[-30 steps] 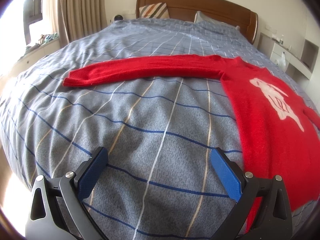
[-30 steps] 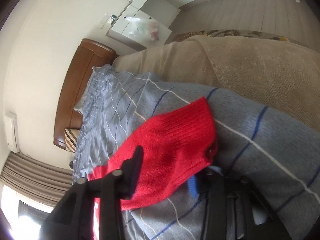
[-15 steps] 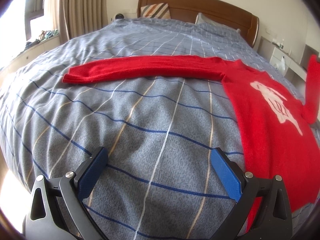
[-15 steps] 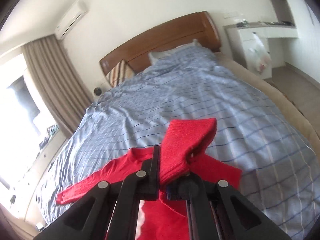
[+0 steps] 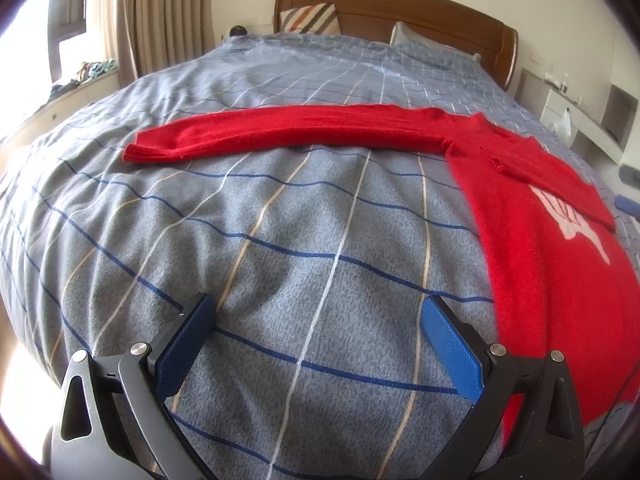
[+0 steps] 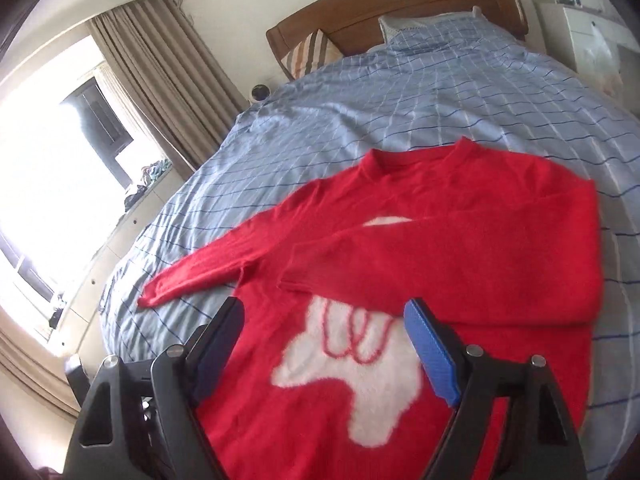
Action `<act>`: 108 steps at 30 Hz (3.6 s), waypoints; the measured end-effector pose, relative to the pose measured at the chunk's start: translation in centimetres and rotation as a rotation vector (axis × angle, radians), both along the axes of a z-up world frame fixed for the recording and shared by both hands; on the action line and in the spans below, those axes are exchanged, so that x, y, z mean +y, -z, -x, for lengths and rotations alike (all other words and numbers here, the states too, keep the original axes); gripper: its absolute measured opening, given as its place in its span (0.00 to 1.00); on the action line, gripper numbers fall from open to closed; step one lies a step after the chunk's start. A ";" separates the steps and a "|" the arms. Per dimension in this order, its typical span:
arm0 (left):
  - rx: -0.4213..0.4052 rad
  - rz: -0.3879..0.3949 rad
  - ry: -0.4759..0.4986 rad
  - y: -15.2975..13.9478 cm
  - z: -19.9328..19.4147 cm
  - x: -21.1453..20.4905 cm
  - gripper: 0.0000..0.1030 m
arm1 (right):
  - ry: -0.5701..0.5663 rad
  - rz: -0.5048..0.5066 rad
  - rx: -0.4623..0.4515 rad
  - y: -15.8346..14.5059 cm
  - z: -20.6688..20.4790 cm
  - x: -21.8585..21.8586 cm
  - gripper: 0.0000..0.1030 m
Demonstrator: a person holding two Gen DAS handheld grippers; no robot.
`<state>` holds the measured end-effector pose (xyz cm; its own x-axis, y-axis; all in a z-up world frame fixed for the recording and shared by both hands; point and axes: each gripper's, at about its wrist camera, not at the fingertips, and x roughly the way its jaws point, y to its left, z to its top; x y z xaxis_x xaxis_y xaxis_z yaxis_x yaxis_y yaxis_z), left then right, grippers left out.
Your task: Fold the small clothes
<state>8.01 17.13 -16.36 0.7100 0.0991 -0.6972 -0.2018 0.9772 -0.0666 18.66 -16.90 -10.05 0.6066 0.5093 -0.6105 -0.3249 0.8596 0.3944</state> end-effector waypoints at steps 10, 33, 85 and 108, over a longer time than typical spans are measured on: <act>-0.002 -0.020 -0.007 0.3 -0.2 -0.4 1.00 | 0.402 0.354 -0.118 4.0 13.0 -14.2 0.82; -0.003 -0.073 -0.011 0.9 0.0 -1.1 1.00 | 0.483 0.402 -0.120 4.9 13.8 -15.1 0.85; -0.006 -0.079 -0.011 1.1 0.0 -1.3 1.00 | 0.465 0.413 -0.163 4.1 14.1 -14.1 0.85; -0.007 -0.079 -0.010 1.1 0.0 -1.4 1.00 | 0.463 0.415 -0.168 4.0 14.2 -13.9 0.85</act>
